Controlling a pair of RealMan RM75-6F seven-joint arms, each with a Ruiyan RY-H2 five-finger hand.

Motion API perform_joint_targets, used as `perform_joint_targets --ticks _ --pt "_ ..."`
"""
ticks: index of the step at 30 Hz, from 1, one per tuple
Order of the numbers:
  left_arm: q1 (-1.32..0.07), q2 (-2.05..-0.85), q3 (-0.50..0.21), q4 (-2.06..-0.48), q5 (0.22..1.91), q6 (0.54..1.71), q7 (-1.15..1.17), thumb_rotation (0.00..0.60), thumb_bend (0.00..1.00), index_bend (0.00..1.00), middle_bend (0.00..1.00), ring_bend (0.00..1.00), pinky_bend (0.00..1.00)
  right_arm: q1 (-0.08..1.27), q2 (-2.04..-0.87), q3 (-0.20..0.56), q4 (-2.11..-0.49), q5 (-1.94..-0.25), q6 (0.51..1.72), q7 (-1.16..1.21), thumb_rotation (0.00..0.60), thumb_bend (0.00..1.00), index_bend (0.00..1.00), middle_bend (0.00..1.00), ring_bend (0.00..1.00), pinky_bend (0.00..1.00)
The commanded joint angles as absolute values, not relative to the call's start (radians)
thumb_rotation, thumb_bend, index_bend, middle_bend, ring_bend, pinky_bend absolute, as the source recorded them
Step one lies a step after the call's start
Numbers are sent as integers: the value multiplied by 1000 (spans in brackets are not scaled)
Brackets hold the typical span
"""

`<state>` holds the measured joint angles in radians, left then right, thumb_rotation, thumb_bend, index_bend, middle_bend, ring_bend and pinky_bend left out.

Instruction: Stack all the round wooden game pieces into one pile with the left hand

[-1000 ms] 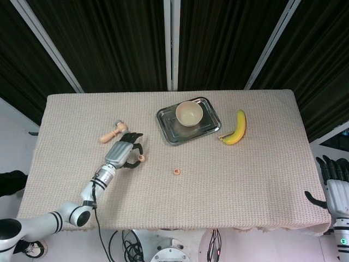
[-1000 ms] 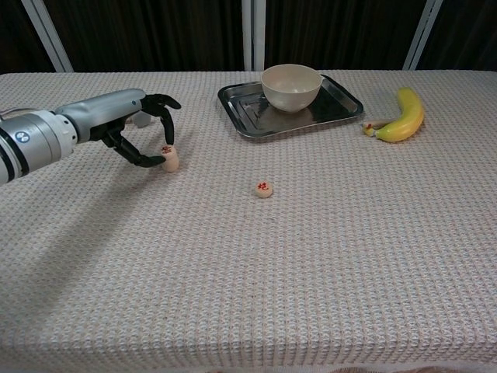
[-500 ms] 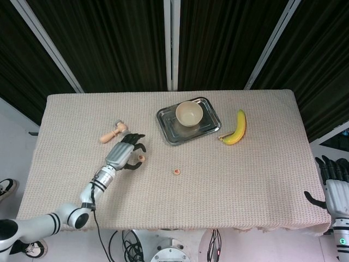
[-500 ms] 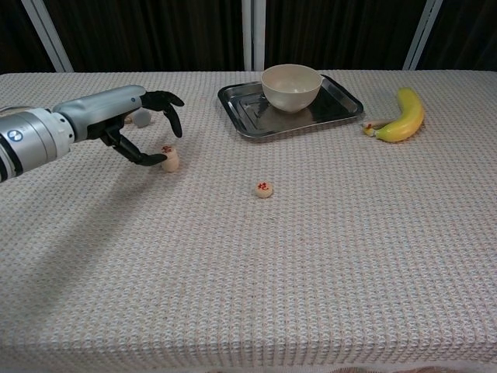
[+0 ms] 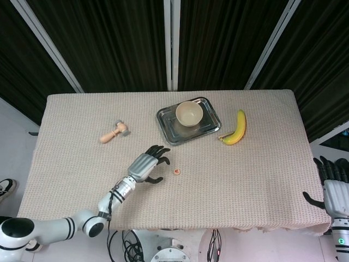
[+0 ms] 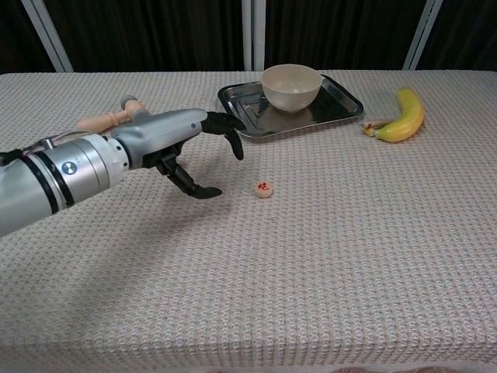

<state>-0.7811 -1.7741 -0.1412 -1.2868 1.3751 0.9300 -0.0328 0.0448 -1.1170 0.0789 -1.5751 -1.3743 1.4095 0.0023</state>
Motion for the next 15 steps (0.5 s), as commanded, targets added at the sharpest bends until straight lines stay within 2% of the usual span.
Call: perform_joint_targets --ticks 1,15 --pt "-796 -1799 -151 -1275 1365 918 -30 600 230 331 78 0 0 44 -1114 80 -1574 -1373 1411 7 600 139 0 0 0 0" --pt "-845 -1894 -164 -1146 1345 869 -2 600 232 343 83 0 0 47 -1110 87 -1573 -1364 1406 18 600 139 0 0 0 0"
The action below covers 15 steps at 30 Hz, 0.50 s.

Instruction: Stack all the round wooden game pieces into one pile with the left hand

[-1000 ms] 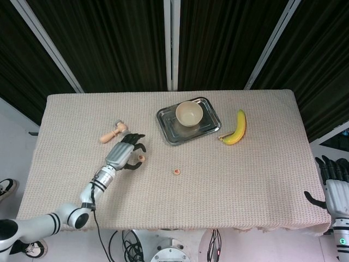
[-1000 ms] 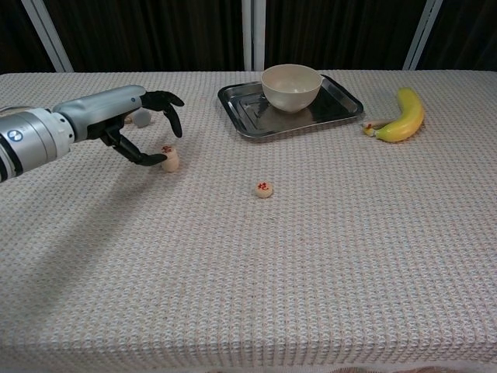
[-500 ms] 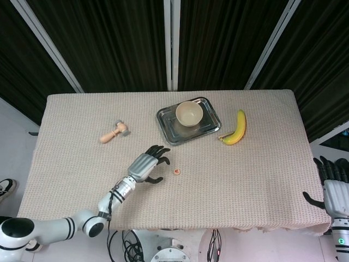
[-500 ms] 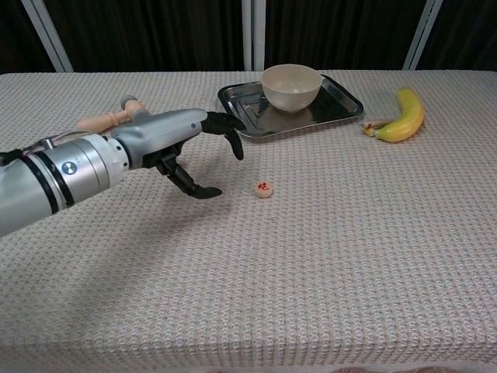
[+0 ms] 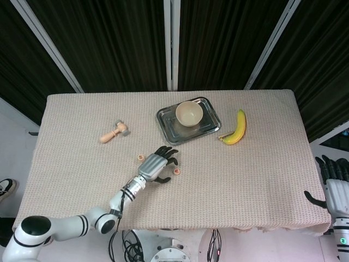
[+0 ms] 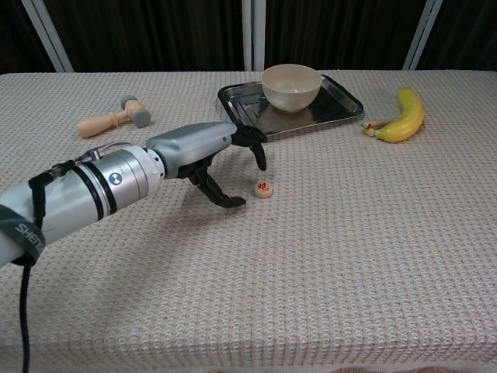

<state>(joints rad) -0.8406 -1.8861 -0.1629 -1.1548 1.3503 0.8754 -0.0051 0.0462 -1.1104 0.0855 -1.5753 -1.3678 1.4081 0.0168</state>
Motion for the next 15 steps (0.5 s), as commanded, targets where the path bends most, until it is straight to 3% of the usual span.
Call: perform_joint_targets --ticks 1,15 --pt "-846 -1898 -165 -1141 1344 867 -3 600 232 345 83 0 0 47 -1110 87 -1572 -1362 1404 19 600 140 0 0 0 0" --pt "-866 -1923 -176 -1097 1341 840 -64 600 246 403 88 0 0 45 -1113 86 -1559 -1354 1397 28 600 140 0 0 0 0"
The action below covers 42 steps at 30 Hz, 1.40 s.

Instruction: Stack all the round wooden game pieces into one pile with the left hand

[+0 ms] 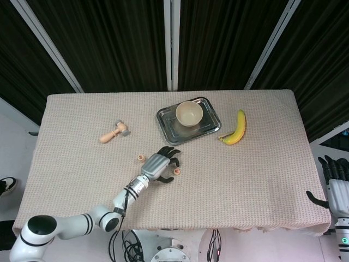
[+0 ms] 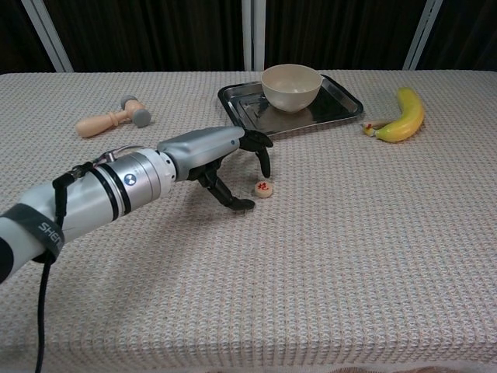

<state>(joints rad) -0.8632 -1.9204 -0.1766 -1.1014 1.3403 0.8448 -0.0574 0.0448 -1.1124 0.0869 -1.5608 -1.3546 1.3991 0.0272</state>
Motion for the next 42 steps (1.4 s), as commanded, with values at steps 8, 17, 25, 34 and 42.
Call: perform_joint_targets --ticks 8,17,25,34,42 --pt "-877 -1940 -178 -1070 1349 837 -82 600 261 423 88 0 0 45 -1113 86 -1554 -1352 1394 33 600 140 0 0 0 0" --pt "-882 -1948 -173 -1050 1358 838 -96 600 280 457 93 0 0 46 -1114 86 -1548 -1348 1388 36 600 140 0 0 0 0" --pt "-881 -1950 -172 -1044 1360 842 -102 600 281 479 101 0 0 46 -1116 87 -1544 -1346 1387 37 600 141 0 0 0 0" --pt "-873 -1921 -173 -1076 1362 858 -90 600 281 492 106 0 0 46 -1115 88 -1548 -1347 1388 35 600 141 0 0 0 0" --pt "-854 -1842 -190 -1159 1334 881 -28 600 281 491 106 0 0 48 -1111 87 -1565 -1356 1394 24 600 141 0 0 0 0"
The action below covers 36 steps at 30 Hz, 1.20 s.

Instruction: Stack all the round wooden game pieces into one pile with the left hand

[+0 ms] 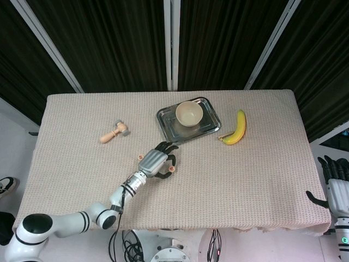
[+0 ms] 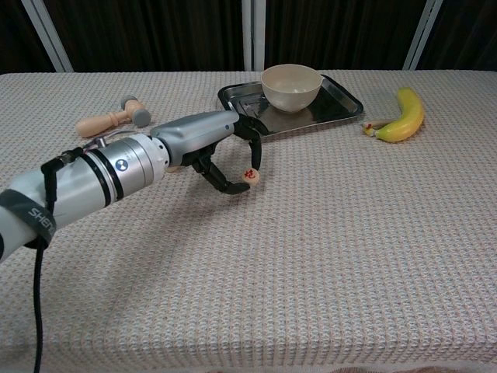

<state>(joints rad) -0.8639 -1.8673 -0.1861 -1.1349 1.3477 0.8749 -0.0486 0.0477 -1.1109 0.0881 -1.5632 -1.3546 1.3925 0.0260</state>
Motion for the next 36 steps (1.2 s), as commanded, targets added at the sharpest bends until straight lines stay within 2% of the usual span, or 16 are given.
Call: perform_joint_targets --ticks 1,9,17,36 --pt "-847 -1826 -190 -1172 1324 879 -18 600 281 491 106 0 0 47 -1111 87 -1567 -1358 1395 23 600 141 0 0 0 0" --pt "-808 -1704 -201 -1270 1261 894 57 600 282 491 106 0 0 51 -1115 84 -1576 -1367 1397 12 600 141 0 0 0 0" --pt "-789 -1637 -196 -1309 1221 874 61 600 283 490 106 0 0 55 -1116 86 -1587 -1369 1398 1 600 142 0 0 0 0" --pt "-781 -1627 -186 -1280 1214 849 -5 600 282 491 106 0 0 52 -1115 83 -1587 -1355 1395 -19 600 142 0 0 0 0"
